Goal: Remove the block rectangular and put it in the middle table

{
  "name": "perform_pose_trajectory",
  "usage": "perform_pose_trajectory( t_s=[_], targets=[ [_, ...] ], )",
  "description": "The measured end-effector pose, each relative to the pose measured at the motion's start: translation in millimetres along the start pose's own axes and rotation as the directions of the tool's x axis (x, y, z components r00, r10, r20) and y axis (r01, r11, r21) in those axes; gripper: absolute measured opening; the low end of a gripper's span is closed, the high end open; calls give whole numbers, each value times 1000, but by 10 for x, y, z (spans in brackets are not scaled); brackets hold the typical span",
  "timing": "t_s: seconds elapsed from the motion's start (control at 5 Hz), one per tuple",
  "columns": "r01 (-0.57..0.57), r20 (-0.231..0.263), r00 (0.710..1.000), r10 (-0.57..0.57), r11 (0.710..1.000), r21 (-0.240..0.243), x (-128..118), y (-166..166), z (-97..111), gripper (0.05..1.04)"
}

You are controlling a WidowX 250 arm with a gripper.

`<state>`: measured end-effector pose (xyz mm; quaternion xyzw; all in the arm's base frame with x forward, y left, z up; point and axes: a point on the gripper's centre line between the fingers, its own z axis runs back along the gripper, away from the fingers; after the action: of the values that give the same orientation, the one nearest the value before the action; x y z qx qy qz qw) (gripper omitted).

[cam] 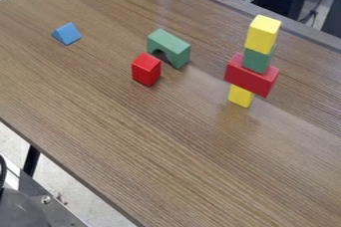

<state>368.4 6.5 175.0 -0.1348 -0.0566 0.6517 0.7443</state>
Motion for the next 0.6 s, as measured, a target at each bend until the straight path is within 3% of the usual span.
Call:
perform_pose_trajectory(
  t_s=[0.4, 0.6],
  targets=[
    [-166, 6, 986, 166, 984, 61, -317, 12, 69, 579],
    [-175, 26, 985, 173, 980, 92, -456, 47, 68, 579]
  ],
)
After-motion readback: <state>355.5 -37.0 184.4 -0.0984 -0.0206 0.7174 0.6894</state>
